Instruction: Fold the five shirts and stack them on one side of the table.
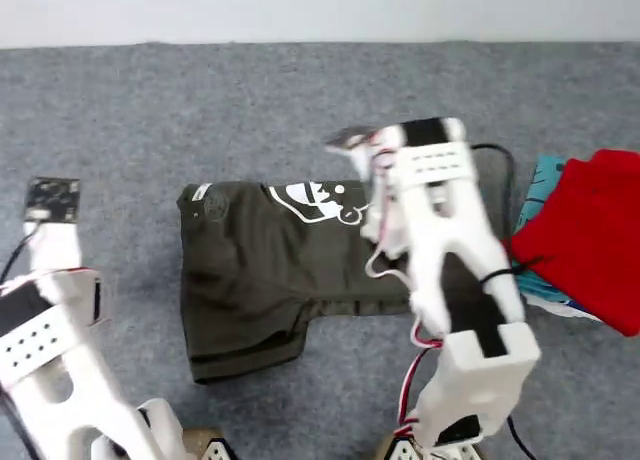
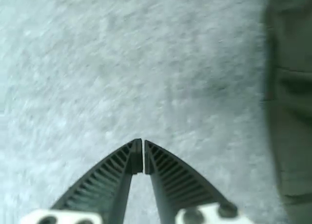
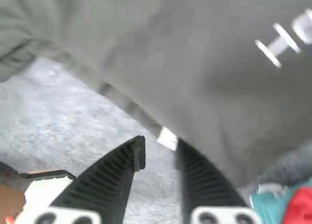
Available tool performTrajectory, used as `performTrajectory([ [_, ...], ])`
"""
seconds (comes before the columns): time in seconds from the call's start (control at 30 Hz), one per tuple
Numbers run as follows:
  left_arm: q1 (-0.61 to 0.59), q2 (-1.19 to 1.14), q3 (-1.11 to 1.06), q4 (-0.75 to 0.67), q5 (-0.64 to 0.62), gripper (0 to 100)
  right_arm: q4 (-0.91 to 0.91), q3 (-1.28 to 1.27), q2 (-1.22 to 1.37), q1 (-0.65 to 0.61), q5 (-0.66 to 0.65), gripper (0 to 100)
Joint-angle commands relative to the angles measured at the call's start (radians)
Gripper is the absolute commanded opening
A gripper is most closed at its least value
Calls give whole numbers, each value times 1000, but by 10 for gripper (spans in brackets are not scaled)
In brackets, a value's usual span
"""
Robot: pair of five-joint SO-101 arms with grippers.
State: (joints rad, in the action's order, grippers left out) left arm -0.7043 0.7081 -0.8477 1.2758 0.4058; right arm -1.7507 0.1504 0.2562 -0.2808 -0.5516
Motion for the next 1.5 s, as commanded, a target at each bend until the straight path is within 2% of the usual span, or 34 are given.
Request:
performTrajectory([
  [0.0,-104,31,50,37,81,14,-42,-35,-116,-134,-11,206],
  [0.1,-198,32,50,51,155,14,-33,-91,-157,-259,-51,211],
  [0.27,-316,29,48,43,189,14,53,-175,-200,-453,-57,213],
  [0.37,-331,28,48,44,193,15,127,-233,-200,-564,-51,217],
  [0.47,-331,28,47,44,193,15,214,-305,-200,-648,-41,281],
  [0.57,-333,28,47,43,193,15,294,-350,-200,-714,23,327],
  [0.73,-334,28,47,46,193,15,371,-377,-145,-823,61,333],
  [1.13,-334,29,47,49,193,15,513,-370,116,-843,77,322],
  [1.37,-333,29,47,48,193,15,524,-311,134,-823,77,80],
  [1.47,-330,29,47,46,193,15,536,-282,134,-796,71,46],
])
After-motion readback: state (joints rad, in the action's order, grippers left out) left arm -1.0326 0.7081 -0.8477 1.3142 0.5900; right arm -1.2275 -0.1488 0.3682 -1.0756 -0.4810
